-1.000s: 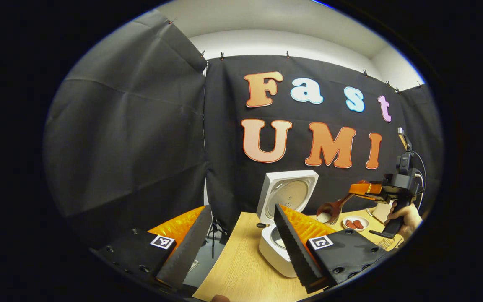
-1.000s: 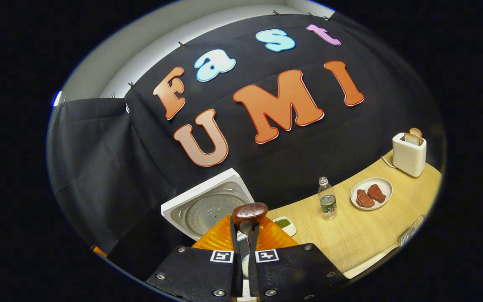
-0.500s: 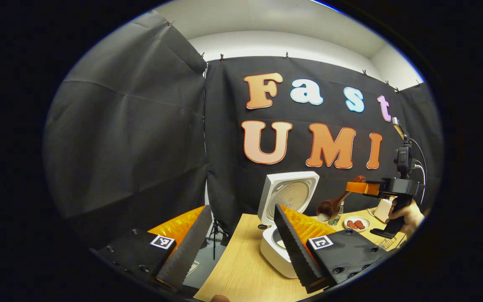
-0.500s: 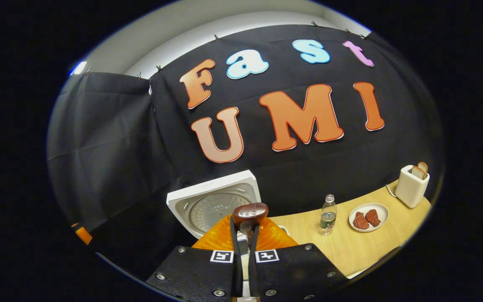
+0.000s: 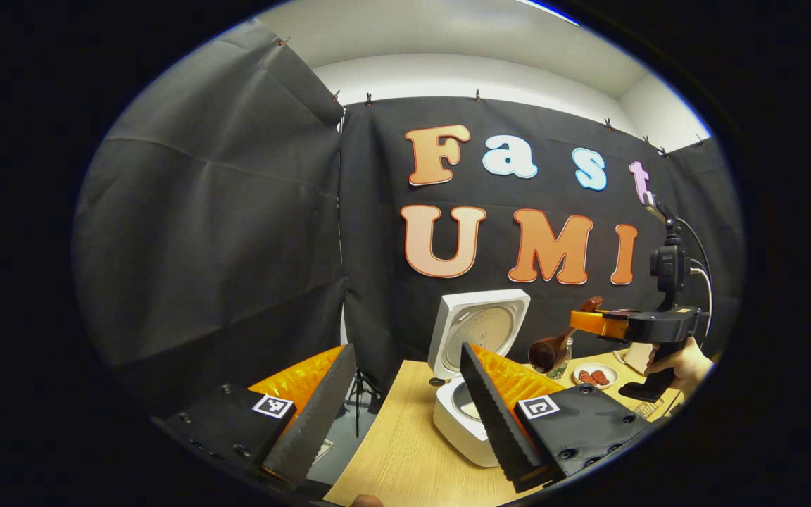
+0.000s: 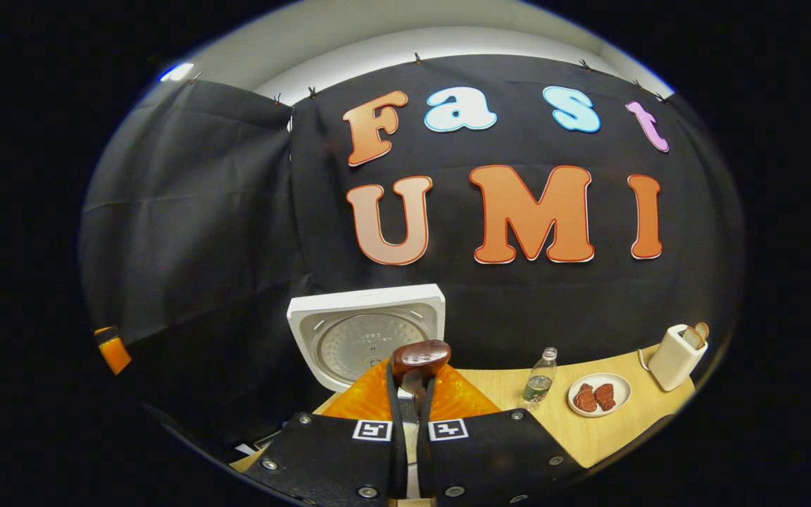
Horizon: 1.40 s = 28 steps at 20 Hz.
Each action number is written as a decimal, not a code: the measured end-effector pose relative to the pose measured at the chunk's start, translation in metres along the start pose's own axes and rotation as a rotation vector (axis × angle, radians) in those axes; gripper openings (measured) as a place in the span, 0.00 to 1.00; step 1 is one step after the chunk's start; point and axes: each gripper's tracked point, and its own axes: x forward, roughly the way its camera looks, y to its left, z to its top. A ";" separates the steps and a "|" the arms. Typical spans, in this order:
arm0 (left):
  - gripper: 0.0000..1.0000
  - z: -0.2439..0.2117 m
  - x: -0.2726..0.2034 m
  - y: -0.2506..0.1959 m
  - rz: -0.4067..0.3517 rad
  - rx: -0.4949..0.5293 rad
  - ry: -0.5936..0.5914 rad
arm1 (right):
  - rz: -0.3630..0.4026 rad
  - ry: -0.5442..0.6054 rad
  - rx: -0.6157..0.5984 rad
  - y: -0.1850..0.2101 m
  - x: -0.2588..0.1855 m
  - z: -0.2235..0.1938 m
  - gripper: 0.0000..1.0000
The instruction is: Close the left gripper, press the button to open the rice cooker; take a wooden spoon from the chopstick holder with the right hand, scoop a spoonful of rice and pour it into the rice cooker, then put the wooden spoon back into the chopstick holder.
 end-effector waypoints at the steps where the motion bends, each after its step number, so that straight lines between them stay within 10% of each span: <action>1: 1.00 -0.001 0.000 -0.001 -0.002 -0.005 0.003 | 0.010 -0.002 -0.011 0.002 -0.001 -0.002 0.05; 7: 1.00 0.004 -0.005 0.004 0.000 -0.044 -0.011 | 0.061 -0.043 -0.127 0.013 -0.011 -0.005 0.05; 15: 1.00 0.021 -0.011 0.008 0.001 -0.038 -0.045 | 0.046 -0.025 0.191 -0.011 -0.025 -0.018 0.05; 28: 1.00 0.038 0.012 -0.044 -0.052 -0.063 -0.058 | -0.239 -0.101 0.551 -0.213 -0.145 -0.035 0.05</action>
